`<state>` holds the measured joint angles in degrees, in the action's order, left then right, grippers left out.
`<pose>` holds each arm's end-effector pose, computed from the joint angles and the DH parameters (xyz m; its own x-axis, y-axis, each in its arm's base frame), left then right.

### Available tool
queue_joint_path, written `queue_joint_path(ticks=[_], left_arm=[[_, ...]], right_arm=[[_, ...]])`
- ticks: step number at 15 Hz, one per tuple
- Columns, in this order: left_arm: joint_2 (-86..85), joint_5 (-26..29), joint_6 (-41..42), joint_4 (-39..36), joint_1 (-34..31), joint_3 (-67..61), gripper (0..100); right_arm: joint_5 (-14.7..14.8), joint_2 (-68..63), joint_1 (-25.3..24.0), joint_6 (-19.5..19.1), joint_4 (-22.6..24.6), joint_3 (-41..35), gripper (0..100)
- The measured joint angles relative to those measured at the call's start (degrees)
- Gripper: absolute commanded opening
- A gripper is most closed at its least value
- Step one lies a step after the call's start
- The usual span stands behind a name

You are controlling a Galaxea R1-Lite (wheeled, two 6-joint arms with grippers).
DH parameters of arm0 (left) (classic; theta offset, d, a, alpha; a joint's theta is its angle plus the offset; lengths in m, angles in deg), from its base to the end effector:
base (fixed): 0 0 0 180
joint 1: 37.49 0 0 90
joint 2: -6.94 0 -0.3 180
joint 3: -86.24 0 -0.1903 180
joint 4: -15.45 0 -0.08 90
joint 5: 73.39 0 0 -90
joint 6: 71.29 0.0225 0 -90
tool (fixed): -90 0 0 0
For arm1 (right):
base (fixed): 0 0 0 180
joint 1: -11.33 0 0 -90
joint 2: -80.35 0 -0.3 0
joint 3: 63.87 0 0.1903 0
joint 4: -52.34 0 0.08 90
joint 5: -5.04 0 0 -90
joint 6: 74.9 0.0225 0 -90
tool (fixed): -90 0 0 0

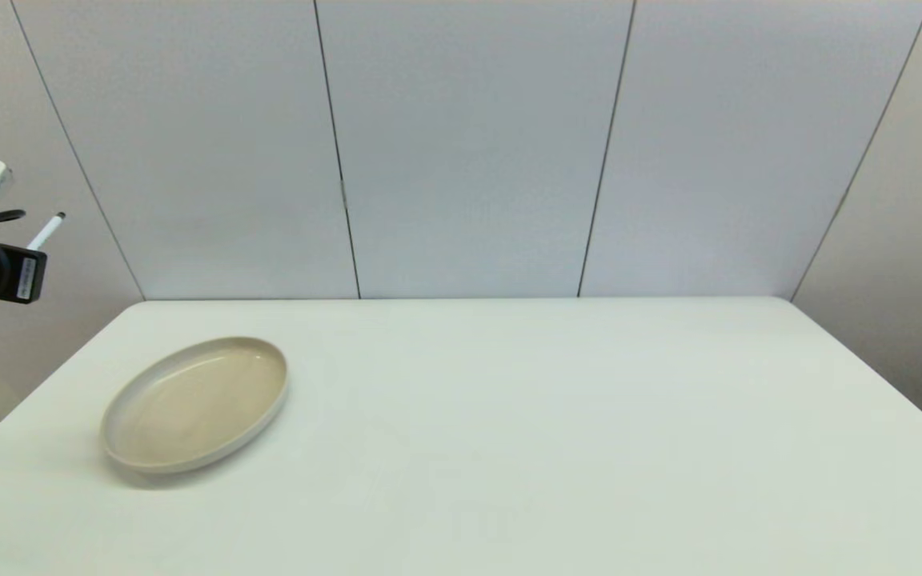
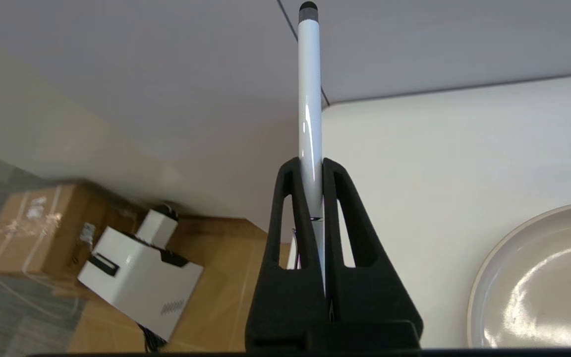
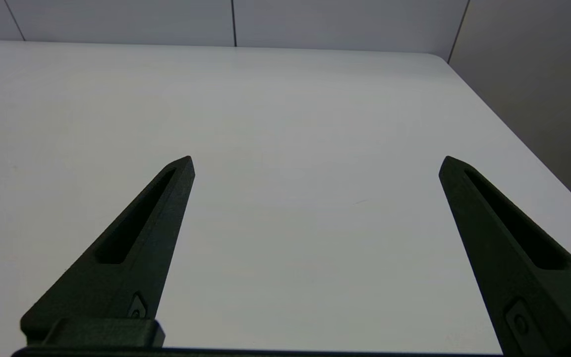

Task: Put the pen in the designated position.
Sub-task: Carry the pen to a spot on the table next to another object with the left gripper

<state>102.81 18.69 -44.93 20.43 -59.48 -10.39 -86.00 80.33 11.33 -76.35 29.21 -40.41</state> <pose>0.2917 0.1169 0.2265 0.8974 0.3233 -0.3002 -0.1829 0.8918 0.4137 -0.0229 0.0004 0.0764 0.9998 0.0182 0.0054 -0.0180 0.9995 -0.0254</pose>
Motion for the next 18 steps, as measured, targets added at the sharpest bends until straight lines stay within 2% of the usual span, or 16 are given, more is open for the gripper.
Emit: queue_joint_path(ticks=[4,8,15,18], left_arm=[[2.86,-0.09,-2.94,3.61,-1.1,-0.88,0],[5.46,1.05,-3.68,3.75,-1.4,-2.12,0],[8.96,1.52,-3.22,-4.41,-1.57,-10.97,0],[9.78,1.46,-2.5,-4.71,-2.17,-13.89,0]], right_arm=[[0.02,0.0,0.0,0.0,0.0,0.0,100],[0.02,0.0,0.0,-0.02,0.0,0.0,100],[0.0,0.0,0.0,-0.02,-0.02,0.0,100],[0.0,0.0,0.0,-0.02,-0.02,0.0,100]])
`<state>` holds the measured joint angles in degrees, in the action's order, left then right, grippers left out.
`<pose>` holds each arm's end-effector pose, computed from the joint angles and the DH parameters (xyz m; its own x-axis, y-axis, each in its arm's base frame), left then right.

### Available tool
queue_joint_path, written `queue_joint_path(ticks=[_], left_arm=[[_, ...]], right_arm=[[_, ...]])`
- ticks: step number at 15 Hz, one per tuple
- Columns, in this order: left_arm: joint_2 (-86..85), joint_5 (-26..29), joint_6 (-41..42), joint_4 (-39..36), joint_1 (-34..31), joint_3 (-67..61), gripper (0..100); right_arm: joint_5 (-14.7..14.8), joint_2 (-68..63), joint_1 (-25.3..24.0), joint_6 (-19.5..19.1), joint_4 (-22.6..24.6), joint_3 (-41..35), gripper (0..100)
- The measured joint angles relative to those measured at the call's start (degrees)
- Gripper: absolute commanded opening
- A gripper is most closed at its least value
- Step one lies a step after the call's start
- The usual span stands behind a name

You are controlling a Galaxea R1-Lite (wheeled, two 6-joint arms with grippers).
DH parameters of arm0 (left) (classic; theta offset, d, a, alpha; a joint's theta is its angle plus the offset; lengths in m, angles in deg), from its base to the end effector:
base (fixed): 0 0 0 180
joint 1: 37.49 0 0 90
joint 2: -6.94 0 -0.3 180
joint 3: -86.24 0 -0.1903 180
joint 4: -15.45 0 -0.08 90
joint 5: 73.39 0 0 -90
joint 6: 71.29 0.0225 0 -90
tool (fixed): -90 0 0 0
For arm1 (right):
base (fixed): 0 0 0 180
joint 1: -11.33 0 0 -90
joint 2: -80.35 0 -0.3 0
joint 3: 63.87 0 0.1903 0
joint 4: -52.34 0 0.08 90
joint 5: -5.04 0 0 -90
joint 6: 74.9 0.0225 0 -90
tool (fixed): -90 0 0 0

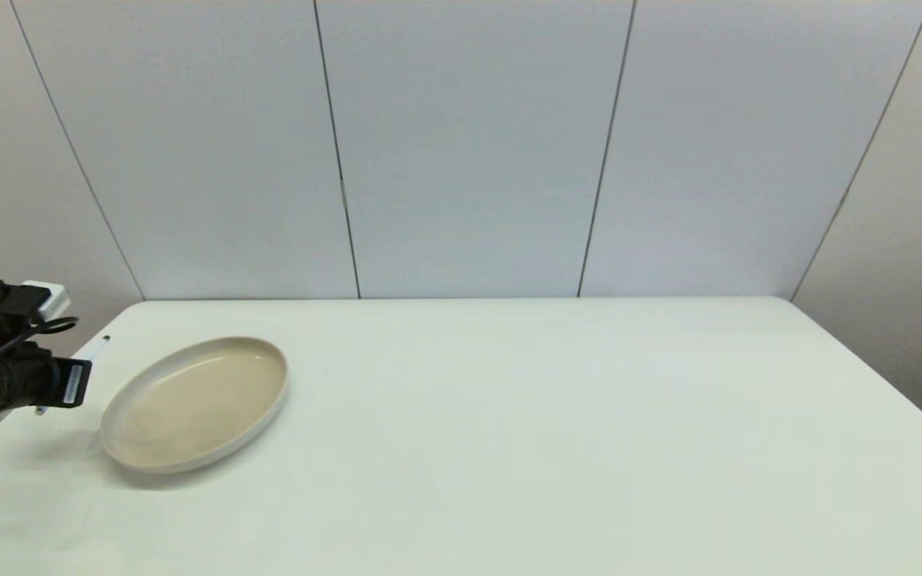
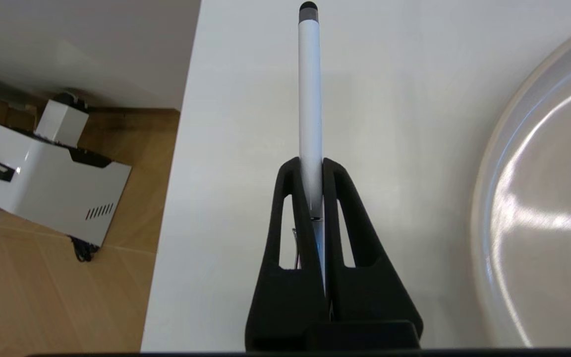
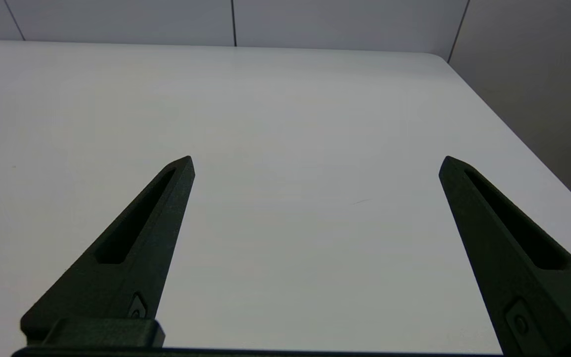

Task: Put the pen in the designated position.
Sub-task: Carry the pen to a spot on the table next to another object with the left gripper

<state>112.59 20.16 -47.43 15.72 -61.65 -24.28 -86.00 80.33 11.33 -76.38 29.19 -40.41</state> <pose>0.2898 0.1285 0.1157 0.7579 0.2721 -0.5928 -0.1128 0.9498 0.2918 -0.0229 0.0004 0.0763 0.9998 0.0182 0.0051 -0.0180 0.9995 -0.0259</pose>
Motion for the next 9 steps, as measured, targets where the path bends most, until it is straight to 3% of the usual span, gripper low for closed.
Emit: queue_joint_path(ticks=[9], left_arm=[[1.02,0.99,3.96,0.02,-5.08,-0.76,0]], right_arm=[[0.02,0.0,0.0,0.0,0.02,0.0,100]])
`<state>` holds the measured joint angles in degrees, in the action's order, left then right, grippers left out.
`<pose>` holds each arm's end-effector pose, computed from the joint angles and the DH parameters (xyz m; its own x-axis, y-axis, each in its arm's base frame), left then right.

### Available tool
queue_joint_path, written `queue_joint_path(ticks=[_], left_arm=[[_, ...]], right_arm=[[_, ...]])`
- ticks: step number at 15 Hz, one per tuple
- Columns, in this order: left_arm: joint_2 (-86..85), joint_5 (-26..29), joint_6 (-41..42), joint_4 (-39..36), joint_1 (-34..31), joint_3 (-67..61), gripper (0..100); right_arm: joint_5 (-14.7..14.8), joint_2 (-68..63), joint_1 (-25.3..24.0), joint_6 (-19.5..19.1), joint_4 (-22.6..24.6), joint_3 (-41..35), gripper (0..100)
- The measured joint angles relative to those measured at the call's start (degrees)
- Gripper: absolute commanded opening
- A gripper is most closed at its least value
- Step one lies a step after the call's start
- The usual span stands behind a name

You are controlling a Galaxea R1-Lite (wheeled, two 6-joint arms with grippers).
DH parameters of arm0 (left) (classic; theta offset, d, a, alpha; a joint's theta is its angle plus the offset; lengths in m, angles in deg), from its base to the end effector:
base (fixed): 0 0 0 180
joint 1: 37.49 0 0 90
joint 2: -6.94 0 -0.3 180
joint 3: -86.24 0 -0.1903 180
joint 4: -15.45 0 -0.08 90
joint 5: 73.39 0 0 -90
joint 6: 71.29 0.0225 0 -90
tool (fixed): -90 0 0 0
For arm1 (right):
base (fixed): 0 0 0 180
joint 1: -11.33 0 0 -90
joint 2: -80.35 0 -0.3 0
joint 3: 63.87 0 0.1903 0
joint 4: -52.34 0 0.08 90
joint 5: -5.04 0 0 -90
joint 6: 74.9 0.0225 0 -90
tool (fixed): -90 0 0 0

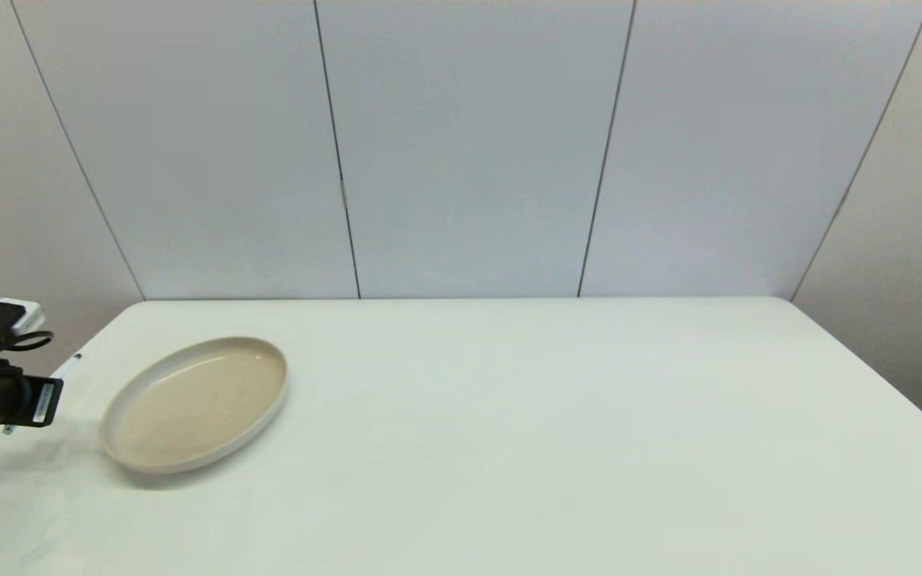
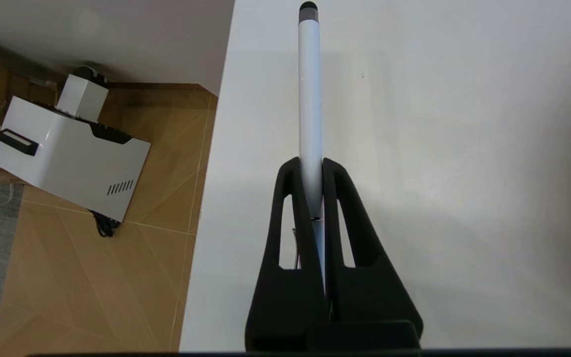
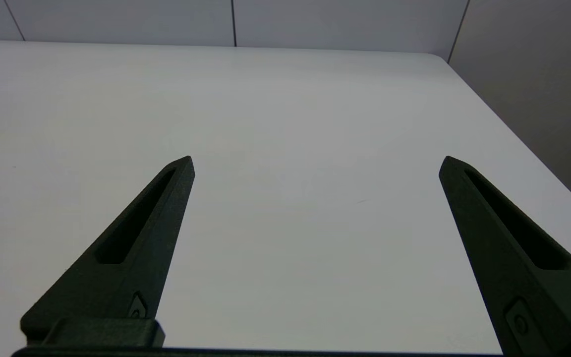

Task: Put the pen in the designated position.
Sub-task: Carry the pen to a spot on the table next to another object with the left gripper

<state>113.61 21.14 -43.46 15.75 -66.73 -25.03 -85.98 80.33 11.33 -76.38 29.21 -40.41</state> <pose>0.2771 0.1531 0.1070 0.7218 0.3135 -0.6170 -0.1306 0.9372 0.3234 -0.0229 0.0004 0.0764 0.9998 0.0178 0.0054 -0.0177 0.9995 -0.0259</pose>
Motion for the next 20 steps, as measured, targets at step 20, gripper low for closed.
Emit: queue_joint_path(ticks=[20], left_arm=[[1.85,9.63,-3.3,-3.94,-1.67,-5.12,0]], right_arm=[[0.0,0.0,0.0,0.0,-0.02,0.0,100]])
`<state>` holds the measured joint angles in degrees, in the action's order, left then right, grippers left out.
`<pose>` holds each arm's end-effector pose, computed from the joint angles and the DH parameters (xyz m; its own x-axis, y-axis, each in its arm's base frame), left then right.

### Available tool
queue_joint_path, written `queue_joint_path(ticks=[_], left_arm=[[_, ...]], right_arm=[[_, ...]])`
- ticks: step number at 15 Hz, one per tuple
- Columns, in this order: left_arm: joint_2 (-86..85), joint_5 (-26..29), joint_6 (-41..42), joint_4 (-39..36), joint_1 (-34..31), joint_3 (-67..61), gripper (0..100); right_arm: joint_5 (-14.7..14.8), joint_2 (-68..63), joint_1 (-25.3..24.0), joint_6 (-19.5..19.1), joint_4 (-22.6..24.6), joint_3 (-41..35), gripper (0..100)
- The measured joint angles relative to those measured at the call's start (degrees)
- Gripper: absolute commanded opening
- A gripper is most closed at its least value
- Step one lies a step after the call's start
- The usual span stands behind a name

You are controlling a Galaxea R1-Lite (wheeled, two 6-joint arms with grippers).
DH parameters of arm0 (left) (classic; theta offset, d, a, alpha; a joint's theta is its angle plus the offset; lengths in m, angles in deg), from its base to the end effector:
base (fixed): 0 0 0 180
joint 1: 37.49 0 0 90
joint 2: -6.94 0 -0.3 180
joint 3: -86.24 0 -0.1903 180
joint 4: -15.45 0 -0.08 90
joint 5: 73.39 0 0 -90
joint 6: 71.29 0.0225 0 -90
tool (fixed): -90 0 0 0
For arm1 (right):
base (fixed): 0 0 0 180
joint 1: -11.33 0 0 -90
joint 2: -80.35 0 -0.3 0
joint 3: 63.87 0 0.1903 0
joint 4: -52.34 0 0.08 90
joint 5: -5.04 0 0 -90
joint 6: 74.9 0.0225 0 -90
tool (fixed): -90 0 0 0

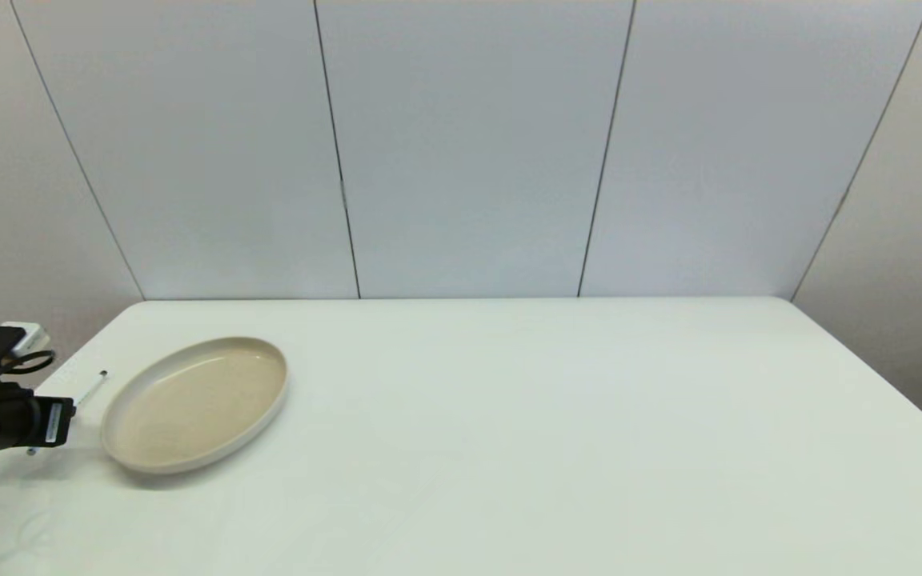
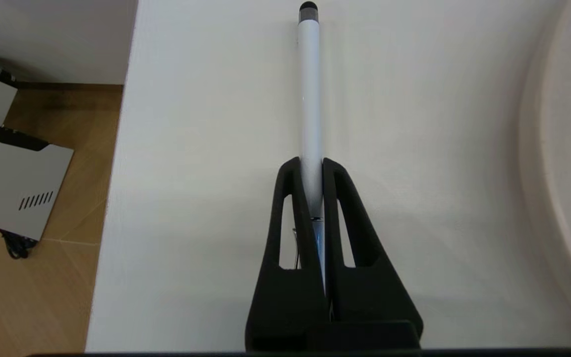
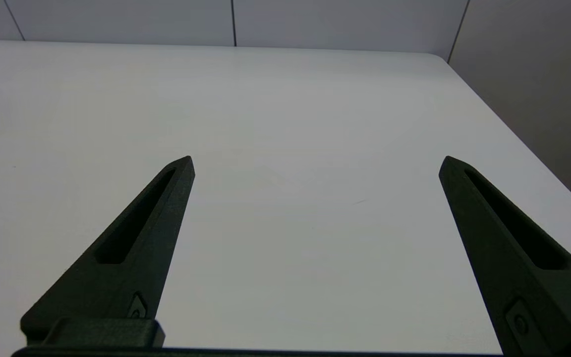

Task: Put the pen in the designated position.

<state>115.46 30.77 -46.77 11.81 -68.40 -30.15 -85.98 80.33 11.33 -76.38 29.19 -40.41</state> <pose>0.2659 0.1528 0.0830 0.7509 0.1645 -0.6396 -0.0748 0.9834 0.1651 -0.0229 0.0004 0.0763 0.9998 0.0178 0.0051 -0.0177 0.9995 -0.0259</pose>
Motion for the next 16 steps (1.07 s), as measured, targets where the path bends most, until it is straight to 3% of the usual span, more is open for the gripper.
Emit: queue_joint_path(ticks=[10,11,16], left_arm=[[0.33,0.44,0.3,-0.15,0.0,-1.38,0],[0.35,0.44,0.41,-0.12,0.02,-1.4,100],[0.55,0.96,0.72,-0.15,0.07,-1.4,100]], right_arm=[[0.0,0.0,0.0,0.02,0.02,0.0,100],[-0.02,0.0,0.0,0.0,0.02,0.0,100],[-0.02,0.0,0.0,0.02,0.0,0.0,100]])
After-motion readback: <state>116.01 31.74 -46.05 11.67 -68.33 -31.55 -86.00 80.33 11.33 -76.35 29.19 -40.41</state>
